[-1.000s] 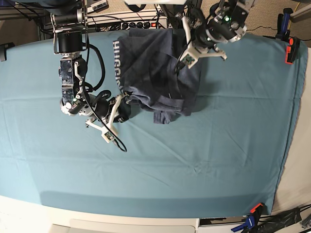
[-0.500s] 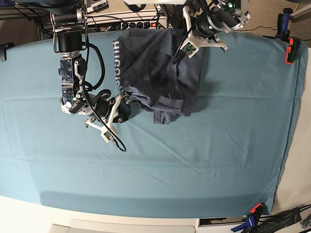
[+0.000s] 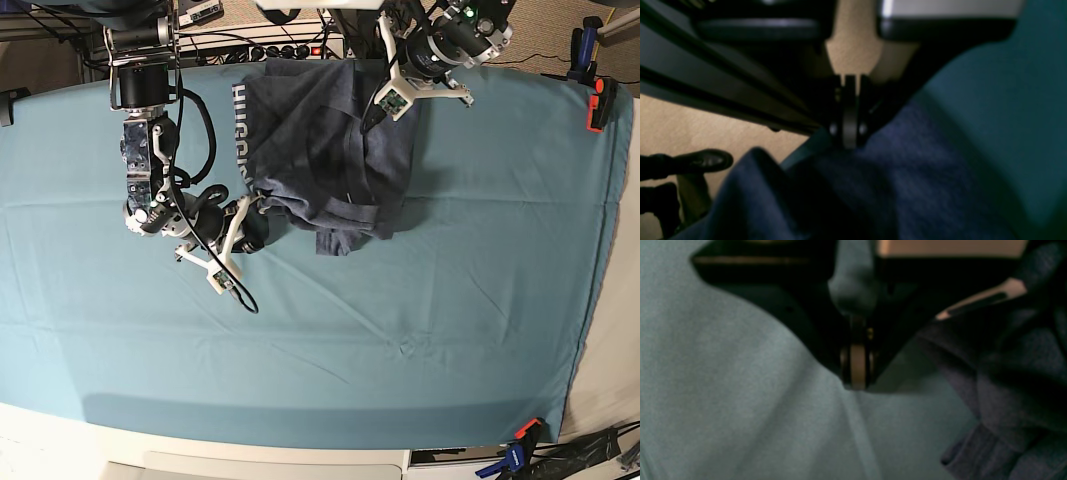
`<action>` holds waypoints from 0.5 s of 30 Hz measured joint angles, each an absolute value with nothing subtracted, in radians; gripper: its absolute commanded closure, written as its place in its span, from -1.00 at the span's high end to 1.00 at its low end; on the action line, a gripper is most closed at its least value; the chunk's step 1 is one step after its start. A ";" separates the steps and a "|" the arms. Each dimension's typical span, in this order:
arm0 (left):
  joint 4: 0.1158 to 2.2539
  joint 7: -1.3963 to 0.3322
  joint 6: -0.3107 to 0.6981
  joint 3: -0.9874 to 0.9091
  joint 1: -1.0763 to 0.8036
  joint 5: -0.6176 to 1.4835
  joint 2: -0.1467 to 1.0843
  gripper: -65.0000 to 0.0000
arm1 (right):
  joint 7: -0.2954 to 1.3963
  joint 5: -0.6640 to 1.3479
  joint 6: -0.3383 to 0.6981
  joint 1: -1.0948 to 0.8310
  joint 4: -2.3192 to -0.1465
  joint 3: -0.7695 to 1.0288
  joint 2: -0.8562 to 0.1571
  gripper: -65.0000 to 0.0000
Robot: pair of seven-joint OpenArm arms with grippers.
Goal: Fold the T-shirt properly
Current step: 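Grasp the bundle's side with the left gripper and lift it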
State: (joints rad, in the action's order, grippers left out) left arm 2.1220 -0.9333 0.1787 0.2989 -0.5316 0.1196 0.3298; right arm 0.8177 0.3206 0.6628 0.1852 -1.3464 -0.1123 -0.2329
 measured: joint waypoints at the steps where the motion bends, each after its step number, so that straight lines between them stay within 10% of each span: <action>1: 2.109 -0.933 0.179 0.299 -0.528 0.120 0.330 -1.00 | 0.818 0.321 0.663 0.185 -1.346 -0.112 -0.233 -1.00; 15: 2.018 -0.885 0.184 0.299 -0.420 0.141 0.329 -1.00 | 0.819 0.321 0.662 0.185 -1.346 -0.112 -0.233 -1.00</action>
State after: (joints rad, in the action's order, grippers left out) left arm 2.0178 -0.8848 0.1844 0.2993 -0.4198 0.1410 0.3294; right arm 0.8192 0.3210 0.6621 0.1852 -1.3464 -0.1123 -0.2329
